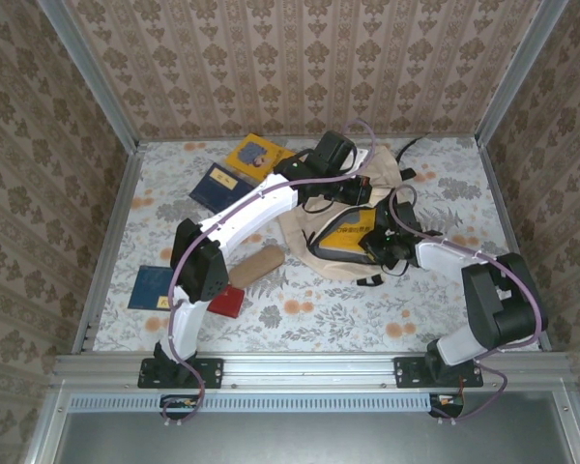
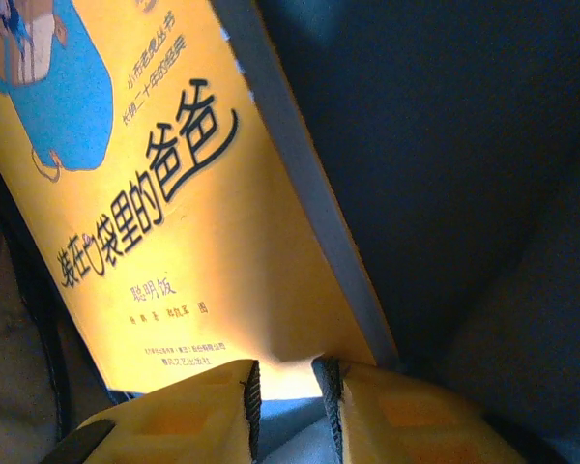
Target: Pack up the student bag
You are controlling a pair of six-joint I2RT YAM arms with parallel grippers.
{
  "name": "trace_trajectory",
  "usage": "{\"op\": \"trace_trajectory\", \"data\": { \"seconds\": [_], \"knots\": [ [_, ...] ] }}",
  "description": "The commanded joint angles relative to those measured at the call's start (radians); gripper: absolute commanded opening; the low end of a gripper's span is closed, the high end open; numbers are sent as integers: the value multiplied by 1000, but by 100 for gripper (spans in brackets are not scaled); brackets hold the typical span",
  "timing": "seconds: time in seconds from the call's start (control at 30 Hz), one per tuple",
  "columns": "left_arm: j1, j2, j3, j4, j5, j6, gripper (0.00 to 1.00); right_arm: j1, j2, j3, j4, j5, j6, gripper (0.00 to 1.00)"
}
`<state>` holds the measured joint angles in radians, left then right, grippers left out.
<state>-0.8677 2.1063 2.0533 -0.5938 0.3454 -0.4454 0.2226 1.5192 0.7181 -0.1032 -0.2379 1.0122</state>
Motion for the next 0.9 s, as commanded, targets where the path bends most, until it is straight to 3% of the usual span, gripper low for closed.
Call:
{"op": "trace_trajectory", "data": {
  "seconds": [0.0,0.2,0.37,0.6,0.77,0.87],
  "knots": [
    [7,-29,-16,-3,45,14,0,-34,52,26,4,150,-53,29],
    [4,-28,-18,-4,56,22,0,-58,29,64,11,169,-84,29],
    [1,-16,-19,-7,65,21,0,-57,-60,49,-56,175,-81,40],
    [0,0,-10,1,79,11,0,-48,-113,-62,-5,37,42,44],
    [-6,4,2,-6,92,11,0,-47,-12,-36,91,-31,59,39],
    [-9,-1,1,-14,92,14,0,-46,51,14,110,-35,56,27]
  ]
}}
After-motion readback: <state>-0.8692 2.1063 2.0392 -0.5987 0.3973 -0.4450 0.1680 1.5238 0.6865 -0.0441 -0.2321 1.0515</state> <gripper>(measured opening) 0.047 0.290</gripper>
